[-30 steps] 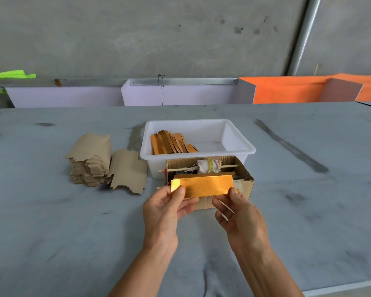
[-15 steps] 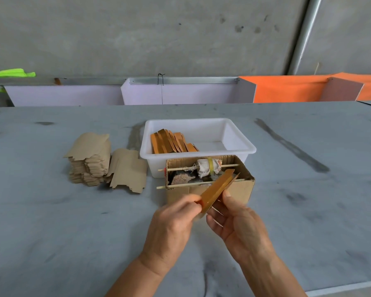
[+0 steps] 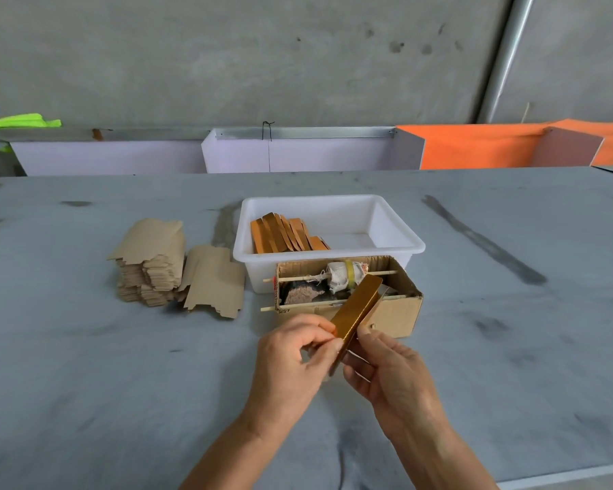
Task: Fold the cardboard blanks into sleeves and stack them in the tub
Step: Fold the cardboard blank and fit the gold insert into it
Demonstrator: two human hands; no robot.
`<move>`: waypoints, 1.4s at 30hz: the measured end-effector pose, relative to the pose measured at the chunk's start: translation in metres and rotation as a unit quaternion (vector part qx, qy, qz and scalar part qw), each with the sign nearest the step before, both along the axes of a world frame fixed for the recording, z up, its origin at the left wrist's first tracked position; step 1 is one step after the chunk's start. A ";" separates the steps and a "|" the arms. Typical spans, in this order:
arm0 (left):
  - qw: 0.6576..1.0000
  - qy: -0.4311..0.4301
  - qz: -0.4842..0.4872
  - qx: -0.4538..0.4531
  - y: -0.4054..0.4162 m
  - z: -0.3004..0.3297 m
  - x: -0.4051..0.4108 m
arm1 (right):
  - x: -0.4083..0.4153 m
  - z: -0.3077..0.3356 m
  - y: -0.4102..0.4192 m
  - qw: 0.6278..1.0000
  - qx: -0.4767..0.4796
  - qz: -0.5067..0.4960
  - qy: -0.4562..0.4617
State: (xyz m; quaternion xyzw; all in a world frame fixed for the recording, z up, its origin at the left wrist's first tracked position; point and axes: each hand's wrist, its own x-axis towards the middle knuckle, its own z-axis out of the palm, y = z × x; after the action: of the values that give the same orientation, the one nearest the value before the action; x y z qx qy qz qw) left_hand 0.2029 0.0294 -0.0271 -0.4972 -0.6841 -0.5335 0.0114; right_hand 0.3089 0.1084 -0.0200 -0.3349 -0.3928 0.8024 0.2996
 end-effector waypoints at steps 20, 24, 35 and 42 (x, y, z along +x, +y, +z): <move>0.943 -0.303 -0.052 -0.124 0.006 0.016 -0.002 | -0.003 -0.006 -0.006 0.993 0.089 0.003 -0.072; 0.934 -0.328 -0.086 -0.115 0.004 0.013 0.000 | -0.003 -0.008 -0.006 0.994 0.090 -0.007 -0.068; 0.931 -0.285 -0.122 -0.191 -0.003 0.021 -0.017 | 0.005 0.002 0.013 0.991 0.118 -0.007 -0.057; 0.875 -0.484 0.008 0.031 0.004 0.008 -0.009 | -0.003 0.001 0.010 0.994 0.053 -0.095 -0.024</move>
State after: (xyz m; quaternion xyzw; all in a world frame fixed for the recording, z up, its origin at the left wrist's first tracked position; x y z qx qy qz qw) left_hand 0.1943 0.0336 -0.0195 -0.1714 -0.5912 -0.7282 -0.3015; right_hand 0.3063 0.1180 -0.0186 -0.3734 -0.4080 0.7400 0.3828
